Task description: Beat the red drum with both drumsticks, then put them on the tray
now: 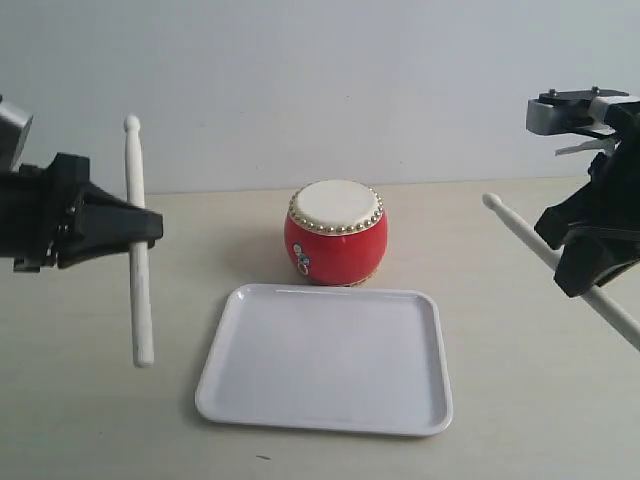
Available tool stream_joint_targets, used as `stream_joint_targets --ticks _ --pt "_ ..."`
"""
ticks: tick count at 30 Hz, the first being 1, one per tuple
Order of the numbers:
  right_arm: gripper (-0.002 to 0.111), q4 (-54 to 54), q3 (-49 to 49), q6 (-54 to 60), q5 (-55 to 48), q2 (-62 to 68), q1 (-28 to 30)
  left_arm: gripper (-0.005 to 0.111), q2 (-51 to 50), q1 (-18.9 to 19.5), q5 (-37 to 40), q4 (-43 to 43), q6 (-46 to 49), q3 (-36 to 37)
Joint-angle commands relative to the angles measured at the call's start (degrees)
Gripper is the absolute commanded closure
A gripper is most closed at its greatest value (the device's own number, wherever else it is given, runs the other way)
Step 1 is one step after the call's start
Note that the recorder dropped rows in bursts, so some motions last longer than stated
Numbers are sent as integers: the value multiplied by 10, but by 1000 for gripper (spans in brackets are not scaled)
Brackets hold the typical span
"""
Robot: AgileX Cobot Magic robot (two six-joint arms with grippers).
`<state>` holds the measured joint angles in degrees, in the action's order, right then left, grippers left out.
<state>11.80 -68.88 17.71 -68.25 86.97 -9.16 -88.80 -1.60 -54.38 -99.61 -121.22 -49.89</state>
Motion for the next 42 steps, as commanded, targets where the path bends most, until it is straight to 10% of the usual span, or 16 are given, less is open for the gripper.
stream_joint_targets --ticks 1,8,17,28,42 --pt "108 2 5 6 9 -25 -34 107 1 -7 13 -3 25 -65" --pt "108 -17 5 1 32 -34 -52 107 63 -8 356 -3 401 -108" --pt "108 -10 5 -1 76 -1 -52 107 69 -102 714 8 601 -107" --pt "108 1 -76 -14 4 56 -55 107 9 -126 1094 887 1336 -206" --pt "108 14 -242 -41 -17 184 -105 107 -117 -167 1195 1203 1401 -339"
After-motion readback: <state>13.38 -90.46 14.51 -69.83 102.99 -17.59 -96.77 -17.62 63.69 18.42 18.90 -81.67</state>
